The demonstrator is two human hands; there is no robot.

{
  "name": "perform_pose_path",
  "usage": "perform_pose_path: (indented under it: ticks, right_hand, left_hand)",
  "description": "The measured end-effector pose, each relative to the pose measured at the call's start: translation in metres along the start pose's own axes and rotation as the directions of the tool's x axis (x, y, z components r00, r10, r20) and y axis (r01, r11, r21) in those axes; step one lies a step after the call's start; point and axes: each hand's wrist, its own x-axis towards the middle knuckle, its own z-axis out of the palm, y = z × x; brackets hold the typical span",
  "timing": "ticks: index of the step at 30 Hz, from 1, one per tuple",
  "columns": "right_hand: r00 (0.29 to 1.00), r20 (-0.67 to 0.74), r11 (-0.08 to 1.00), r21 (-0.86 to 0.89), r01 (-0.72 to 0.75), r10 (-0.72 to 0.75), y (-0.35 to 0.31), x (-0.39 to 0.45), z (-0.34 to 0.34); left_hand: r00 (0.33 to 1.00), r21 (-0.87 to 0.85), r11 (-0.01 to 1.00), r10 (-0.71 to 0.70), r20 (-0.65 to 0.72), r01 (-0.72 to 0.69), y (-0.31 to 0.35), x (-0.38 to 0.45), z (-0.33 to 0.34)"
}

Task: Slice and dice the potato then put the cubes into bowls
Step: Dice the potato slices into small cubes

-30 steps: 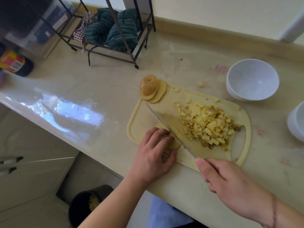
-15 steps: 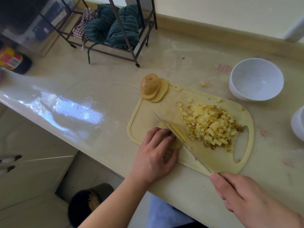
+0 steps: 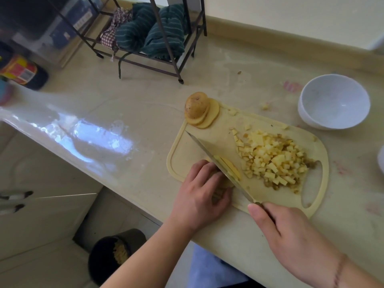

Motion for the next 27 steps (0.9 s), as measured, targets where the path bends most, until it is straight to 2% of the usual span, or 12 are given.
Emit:
perform_pose_path:
  ticks: [5, 7, 9, 13, 19, 27]
  right_hand:
    - [0.998, 0.000, 0.994, 0.092, -0.060, 0.061, 0.004, -0.002, 0.000]
    - [0.985, 0.083, 0.963, 0.213, -0.167, 0.153, 0.003, -0.002, -0.004]
    - [0.969, 0.167, 0.934, 0.277, -0.225, 0.184, 0.001, -0.001, -0.010]
    - [0.976, 0.169, 0.956, 0.238, -0.172, 0.134, -0.002, -0.004, -0.016]
    - [0.968, 0.205, 0.957, 0.219, -0.189, 0.144, -0.002, -0.013, -0.020]
    - [0.982, 0.151, 0.979, 0.153, -0.137, 0.114, 0.011, -0.019, -0.012]
  left_hand:
    - [1.000, 0.007, 1.000, 0.007, -0.018, -0.007, 0.000, -0.001, 0.000]
    - [1.000, 0.011, 1.000, 0.008, -0.026, -0.008, 0.000, 0.000, 0.001]
    - [1.000, 0.002, 1.000, 0.008, -0.026, -0.008, -0.001, -0.001, 0.000]
    - [1.000, -0.014, 1.000, 0.005, -0.024, -0.005, -0.001, -0.003, 0.000]
    - [0.997, -0.038, 0.998, 0.039, -0.061, -0.041, -0.002, -0.004, -0.001]
    - [1.000, -0.047, 0.999, 0.014, -0.024, -0.015, -0.001, -0.003, -0.001]
